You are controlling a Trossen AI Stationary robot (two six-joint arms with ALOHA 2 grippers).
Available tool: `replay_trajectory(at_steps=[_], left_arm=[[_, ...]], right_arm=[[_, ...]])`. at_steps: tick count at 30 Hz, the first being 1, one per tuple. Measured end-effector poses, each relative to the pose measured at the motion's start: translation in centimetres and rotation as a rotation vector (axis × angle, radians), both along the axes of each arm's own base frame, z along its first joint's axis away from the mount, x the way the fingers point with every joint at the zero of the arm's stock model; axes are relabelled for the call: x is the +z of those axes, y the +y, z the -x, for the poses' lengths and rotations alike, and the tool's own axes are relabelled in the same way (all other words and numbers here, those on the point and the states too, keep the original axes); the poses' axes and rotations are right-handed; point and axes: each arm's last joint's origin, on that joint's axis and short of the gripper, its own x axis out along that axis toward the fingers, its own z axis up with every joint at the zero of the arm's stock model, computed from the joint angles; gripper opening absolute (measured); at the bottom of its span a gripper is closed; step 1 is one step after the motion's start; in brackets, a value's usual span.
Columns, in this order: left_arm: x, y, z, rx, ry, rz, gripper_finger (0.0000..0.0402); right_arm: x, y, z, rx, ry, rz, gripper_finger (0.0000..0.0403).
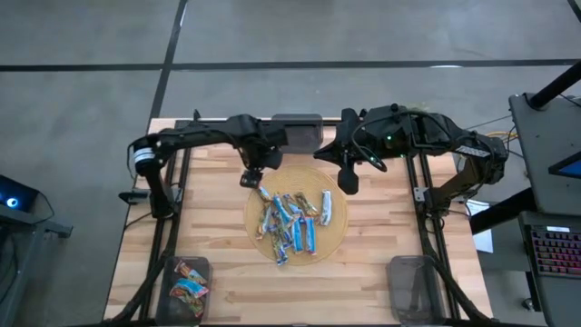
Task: Pick and place Granola Bars by type
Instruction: Put the red granola bar into the left black bin
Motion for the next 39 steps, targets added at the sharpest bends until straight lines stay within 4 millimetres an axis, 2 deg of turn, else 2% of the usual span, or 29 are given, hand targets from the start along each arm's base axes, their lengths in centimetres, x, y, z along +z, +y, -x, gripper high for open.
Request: replay_trajectory(at_steps=[4,9,12,17,20,24,32,35,39], left_arm=[[-0.7,0.2,-0.5,0.143,0.011,0.019,0.0229],[-1.1,0.4,-1.0,0.448,-0.007,0.051,0.0229],[-1.1,0.5,-1.2,0.69,-0.032,0.053,0.0229],[-1.1,0.7,-1.1,1.188,-0.058,0.052,0.0229],[-1.5,0.7,-1.0,1.377,-0.06,0.075,0.0229],[-3.2,0.7,-0.9,1.616,-0.066,0.102,0.0229],[-7.6,0.6,-1.0,1.914,-0.155,0.229,0.0229],[-8.2,0.5,-0.9,1.98,-0.168,0.252,0.0229],[-7.9,0.3,-0.9,2.017,-0.163,0.257,0.0229]], right_arm=[[0.0,0.0,0.0,0.0,0.0,0.0,0.0008],[0.0,0.0,0.0,0.0,0.0,0.0,0.0008],[0.0,0.0,0.0,0.005,0.001,0.009,0.0008],[0.0,0.0,0.0,0.002,0.0,0.005,0.0008],[0.0,0.0,0.0,-0.007,-0.001,-0.008,0.0008],[0.0,0.0,0.0,-0.015,-0.003,-0.022,0.0008],[0.0,0.2,0.1,0.053,0.005,-0.014,0.0008],[0.0,0.2,0.1,0.077,0.008,-0.017,0.0008],[0.0,0.3,0.1,0.085,0.009,-0.016,0.0008]])
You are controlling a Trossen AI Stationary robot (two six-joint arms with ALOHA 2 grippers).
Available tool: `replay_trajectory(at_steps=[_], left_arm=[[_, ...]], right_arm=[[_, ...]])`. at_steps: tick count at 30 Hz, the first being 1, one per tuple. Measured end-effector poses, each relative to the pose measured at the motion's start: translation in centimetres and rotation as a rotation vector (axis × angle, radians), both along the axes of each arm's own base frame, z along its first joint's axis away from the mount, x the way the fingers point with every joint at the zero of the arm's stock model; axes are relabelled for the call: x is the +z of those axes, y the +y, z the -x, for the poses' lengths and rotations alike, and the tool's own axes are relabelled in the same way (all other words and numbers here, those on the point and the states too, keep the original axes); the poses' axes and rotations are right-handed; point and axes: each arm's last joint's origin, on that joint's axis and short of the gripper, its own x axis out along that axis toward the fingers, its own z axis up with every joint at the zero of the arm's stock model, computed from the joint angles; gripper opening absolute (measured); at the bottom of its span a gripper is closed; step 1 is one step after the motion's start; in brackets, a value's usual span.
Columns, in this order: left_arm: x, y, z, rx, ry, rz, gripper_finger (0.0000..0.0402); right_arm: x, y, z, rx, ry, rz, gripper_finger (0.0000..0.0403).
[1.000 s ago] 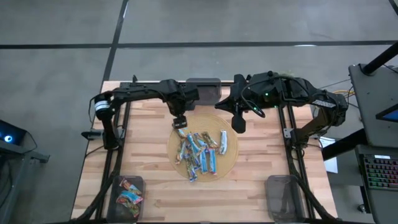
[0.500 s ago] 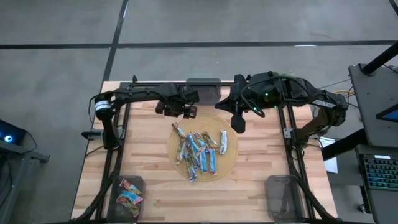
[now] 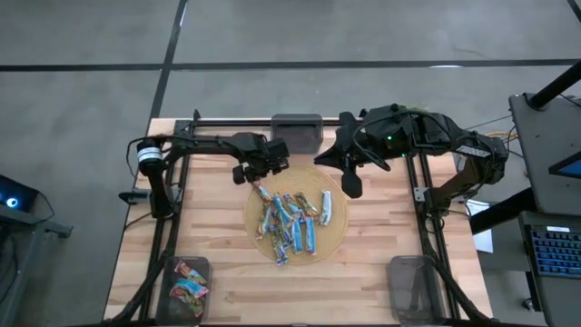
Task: Pick and place Granola Bars by type
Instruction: Put the red granola bar into the left black bin
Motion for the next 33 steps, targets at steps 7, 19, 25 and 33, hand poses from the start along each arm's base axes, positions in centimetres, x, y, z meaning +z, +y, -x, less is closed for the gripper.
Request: replay_trajectory(at_steps=[7,19,25,33], left_arm=[[0.4,-1.2,0.9,0.108,0.083,0.051,0.0229],[0.6,-1.7,1.3,0.161,0.092,0.055,0.0229],[-0.5,-1.8,1.5,0.184,0.09,0.058,0.0229],[-1.7,-2.6,1.6,0.218,0.068,0.076,0.0229]], right_arm=[[0.0,0.0,0.0,0.013,-0.001,0.023,0.0008],[0.1,0.0,0.1,0.021,-0.002,0.038,0.0008],[0.1,0.0,0.1,0.021,-0.002,0.037,0.0008],[0.1,0.0,0.1,0.02,-0.002,0.036,0.0008]])
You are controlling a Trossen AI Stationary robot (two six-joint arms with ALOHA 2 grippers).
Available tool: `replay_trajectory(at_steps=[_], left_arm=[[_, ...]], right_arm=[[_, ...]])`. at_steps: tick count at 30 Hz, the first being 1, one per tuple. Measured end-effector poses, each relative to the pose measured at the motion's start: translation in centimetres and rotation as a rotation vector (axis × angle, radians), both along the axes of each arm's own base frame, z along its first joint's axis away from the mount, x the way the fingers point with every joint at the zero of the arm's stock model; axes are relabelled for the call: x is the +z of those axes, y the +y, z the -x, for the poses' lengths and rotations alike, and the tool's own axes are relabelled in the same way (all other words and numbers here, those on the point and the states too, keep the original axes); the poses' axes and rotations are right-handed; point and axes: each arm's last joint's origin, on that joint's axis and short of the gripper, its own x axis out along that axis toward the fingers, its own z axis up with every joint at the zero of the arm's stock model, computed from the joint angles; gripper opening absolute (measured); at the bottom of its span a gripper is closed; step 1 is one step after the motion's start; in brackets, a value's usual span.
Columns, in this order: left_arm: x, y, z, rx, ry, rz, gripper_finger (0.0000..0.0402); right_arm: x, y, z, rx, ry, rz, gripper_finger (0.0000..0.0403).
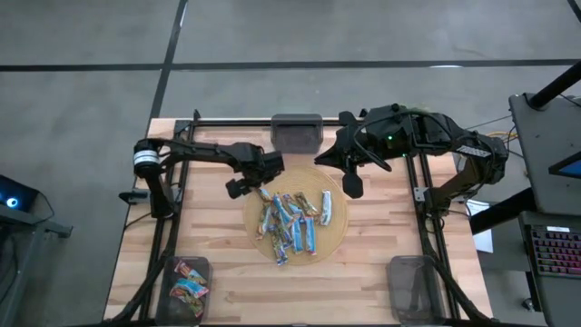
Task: Pick and place Granola Bars by type
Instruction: Put the red granola bar into the left black bin
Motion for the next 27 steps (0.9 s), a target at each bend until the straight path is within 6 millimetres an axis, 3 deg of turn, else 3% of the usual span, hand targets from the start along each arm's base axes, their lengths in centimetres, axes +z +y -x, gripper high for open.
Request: replay_trajectory(at_steps=[14,27], left_arm=[[-2.0,-0.1,0.5,0.044,-0.033,-0.003,0.0225],[-2.7,-0.2,0.8,0.045,-0.032,0.008,0.0151]], right_arm=[[0.0,0.0,0.0,-0.001,0.0,0.0,0.0008],[0.0,0.0,0.0,-0.001,-0.001,0.0,0.0008]])
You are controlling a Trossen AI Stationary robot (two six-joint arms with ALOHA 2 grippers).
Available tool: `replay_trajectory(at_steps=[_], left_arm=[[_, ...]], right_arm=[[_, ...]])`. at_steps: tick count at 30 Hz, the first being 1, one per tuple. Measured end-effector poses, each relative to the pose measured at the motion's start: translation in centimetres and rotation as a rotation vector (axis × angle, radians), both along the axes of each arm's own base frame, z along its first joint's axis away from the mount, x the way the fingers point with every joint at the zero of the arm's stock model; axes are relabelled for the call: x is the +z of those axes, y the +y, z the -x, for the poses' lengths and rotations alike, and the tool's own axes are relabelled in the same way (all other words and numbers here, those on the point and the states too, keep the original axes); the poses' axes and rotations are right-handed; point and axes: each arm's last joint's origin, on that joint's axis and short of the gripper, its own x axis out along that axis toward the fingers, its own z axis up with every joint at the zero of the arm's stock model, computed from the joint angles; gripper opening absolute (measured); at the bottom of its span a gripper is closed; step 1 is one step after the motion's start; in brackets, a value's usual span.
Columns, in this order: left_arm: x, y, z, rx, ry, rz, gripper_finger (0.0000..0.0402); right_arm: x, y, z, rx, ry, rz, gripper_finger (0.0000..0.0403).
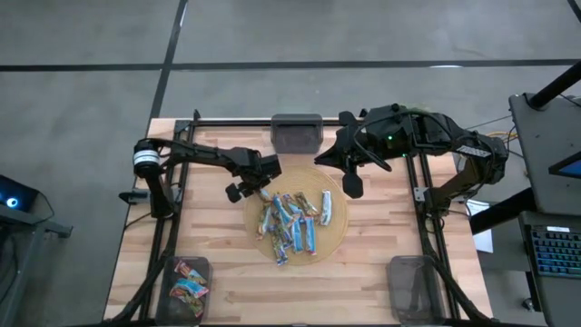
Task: Pick and place Granola Bars by type
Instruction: Put the red granola bar into the left black bin
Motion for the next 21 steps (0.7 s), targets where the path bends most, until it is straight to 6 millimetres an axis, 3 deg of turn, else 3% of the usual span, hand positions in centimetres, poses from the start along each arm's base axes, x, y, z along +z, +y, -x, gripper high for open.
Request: replay_trajectory(at_steps=[14,21], left_arm=[[-0.08,-0.01,-0.03,-0.003,-0.001,0.004,0.0053],[0.19,0.03,-0.12,-0.059,-0.018,-0.01,0.0038]], right_arm=[[-0.01,-0.01,-0.01,-0.001,0.0,0.0,0.0008],[0.0,0.0,0.0,0.0,0.0,0.002,0.0008]])
